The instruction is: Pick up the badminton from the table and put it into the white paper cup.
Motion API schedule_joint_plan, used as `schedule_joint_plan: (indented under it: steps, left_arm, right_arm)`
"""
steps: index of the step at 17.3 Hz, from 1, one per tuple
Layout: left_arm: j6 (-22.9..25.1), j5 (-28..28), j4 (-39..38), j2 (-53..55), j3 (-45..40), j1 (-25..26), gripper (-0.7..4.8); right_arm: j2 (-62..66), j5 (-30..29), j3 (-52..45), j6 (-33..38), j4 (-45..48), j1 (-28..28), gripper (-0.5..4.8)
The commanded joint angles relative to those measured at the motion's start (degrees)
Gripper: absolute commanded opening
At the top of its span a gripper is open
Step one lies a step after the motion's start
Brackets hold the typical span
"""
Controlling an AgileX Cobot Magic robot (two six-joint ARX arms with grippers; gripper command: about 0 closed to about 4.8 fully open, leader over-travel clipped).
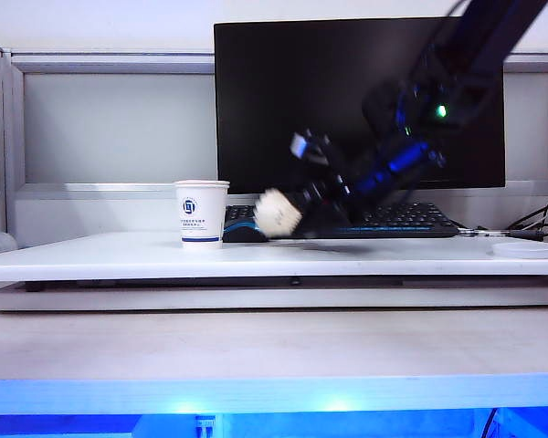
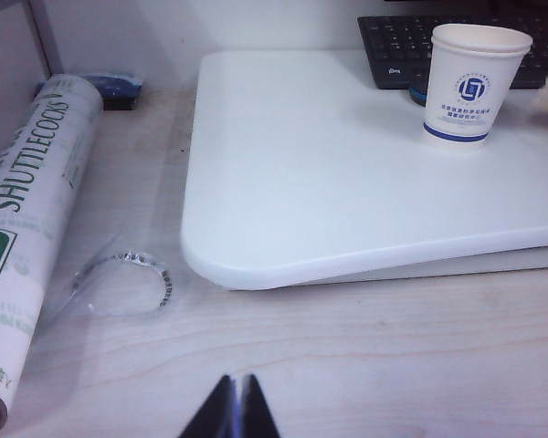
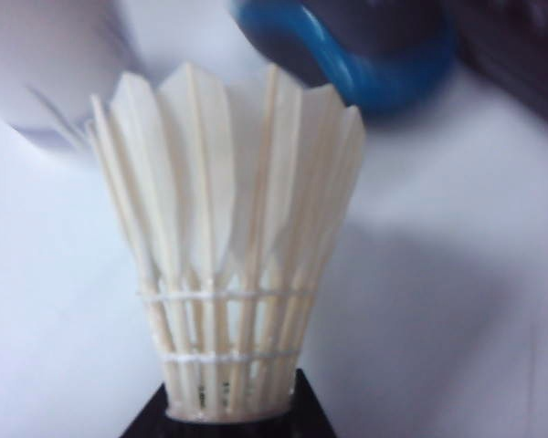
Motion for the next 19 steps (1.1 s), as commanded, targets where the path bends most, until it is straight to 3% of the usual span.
schedule_joint_plan:
  steps: [1, 6, 10, 13, 19]
  left_arm:
    - [-0.2, 0.4, -1.0, 0.0, -0.1, 0.0, 0.22]
    - [-0.2, 0.5, -1.0, 0.0, -0.1, 0.0, 0.22]
    - [-0.2, 0.5, -1.0, 0.0, -0.1, 0.0, 0.22]
    - [-0.2, 0.5, -1.0, 0.0, -0.1, 0.0, 0.22]
    - [-0.2, 0.5, -1.0, 0.0, -0.1, 0.0, 0.22]
  right_arm:
    - [-3.7, 0.1, 0.4, 0.6, 3.9, 0.4, -0.06]
    - [-7.1, -0.8, 0.5, 6.1, 10.3, 1.5, -0.06]
    - [-6.8, -1.6, 2.9, 8.6, 12.1, 5.6, -0.06]
    - [-4.6, -0.5, 7.9, 8.7, 12.9, 9.6, -0.06]
    - [2.6, 0.5, 16.8, 11.0, 12.0, 12.0, -0.06]
